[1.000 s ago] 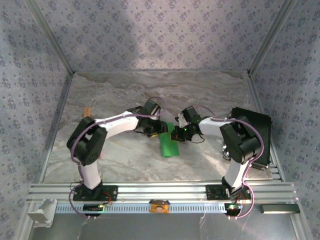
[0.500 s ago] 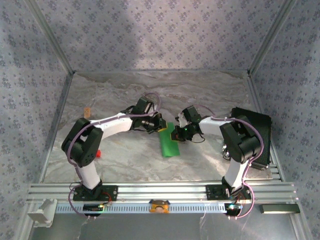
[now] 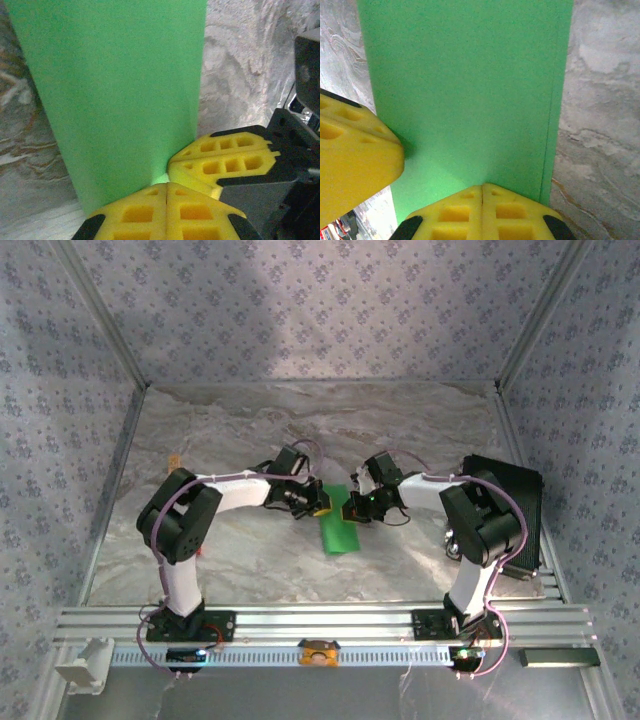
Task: Fold a paper plane with a square sheet of paper (pick it up from the middle)
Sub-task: First fold the square sheet of paper in half at the center of the table.
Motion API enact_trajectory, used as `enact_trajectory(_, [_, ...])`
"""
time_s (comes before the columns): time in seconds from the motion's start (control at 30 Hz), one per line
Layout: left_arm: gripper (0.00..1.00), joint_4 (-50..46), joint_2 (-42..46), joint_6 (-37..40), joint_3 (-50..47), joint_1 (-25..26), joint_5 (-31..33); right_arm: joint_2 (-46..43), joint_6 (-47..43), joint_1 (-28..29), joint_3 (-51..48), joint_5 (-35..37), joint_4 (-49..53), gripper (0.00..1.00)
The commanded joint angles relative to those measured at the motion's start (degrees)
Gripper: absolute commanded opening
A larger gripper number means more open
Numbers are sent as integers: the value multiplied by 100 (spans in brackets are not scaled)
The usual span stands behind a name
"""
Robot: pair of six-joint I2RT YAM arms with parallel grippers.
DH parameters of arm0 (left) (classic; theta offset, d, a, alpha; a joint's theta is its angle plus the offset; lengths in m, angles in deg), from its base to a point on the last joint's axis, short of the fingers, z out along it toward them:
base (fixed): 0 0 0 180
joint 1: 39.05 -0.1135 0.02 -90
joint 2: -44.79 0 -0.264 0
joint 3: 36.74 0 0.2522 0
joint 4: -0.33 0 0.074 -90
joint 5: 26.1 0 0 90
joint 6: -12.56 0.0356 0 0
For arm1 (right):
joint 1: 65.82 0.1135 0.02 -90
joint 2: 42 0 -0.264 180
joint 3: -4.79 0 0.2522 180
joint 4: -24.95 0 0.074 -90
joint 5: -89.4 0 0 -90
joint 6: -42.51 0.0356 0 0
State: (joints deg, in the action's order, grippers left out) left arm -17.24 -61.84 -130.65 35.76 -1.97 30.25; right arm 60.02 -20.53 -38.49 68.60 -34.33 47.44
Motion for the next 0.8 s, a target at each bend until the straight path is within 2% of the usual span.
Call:
enact_trajectory(0.0, [0,52,-63,185,-85,-56,-37,187,-15,-52,-222,380,361,0])
enact_trajectory(0.47, [0,-180,-390,737,-540,-275,145,257,111,10,-336,418,152,0])
enact_trajectory(0.77, [0,-376,12,677,249,-330,-56,196,99,9,-313,433,185,0])
